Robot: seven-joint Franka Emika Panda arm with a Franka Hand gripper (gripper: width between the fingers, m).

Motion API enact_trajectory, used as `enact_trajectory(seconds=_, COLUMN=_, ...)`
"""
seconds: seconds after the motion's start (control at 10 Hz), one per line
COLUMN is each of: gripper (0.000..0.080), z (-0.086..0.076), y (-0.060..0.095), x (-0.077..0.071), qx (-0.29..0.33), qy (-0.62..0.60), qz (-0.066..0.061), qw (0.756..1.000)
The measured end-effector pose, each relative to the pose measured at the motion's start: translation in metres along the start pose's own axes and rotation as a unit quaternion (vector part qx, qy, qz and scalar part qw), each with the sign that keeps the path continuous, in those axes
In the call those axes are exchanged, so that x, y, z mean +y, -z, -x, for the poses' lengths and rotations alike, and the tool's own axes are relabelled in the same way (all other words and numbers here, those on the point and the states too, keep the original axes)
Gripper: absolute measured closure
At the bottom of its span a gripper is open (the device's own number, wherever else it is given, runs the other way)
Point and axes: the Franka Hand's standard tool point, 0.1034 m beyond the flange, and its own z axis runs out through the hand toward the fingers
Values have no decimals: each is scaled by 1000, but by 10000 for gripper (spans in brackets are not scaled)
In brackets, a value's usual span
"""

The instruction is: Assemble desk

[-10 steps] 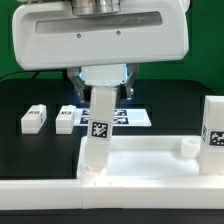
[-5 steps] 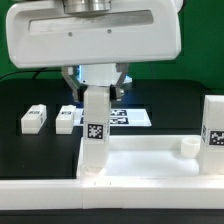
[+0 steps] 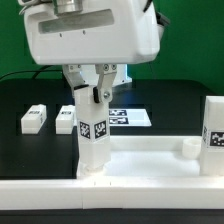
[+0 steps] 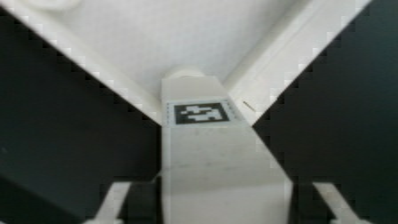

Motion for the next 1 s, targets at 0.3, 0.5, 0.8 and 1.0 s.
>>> enact_trajectory(seconds=0.3, gripper=501, z=-2, y=0, x=0, qx=-3, qy=-143, qz=-4, qw=990)
enact_trajectory(seconds=0.5, gripper=500, z=-2, y=-1, x=0, qx=-4, qy=-156, qz=-4, qw=988)
enact_trajectory(seconds=0.8, gripper=164, z=8, y=-8, x=3, qx=-10, qy=57, qz=17, qw=998)
enact_trajectory(seconds=1.0, gripper=152, z=10, y=-9, x=4, qx=-13, qy=155, qz=23, qw=988)
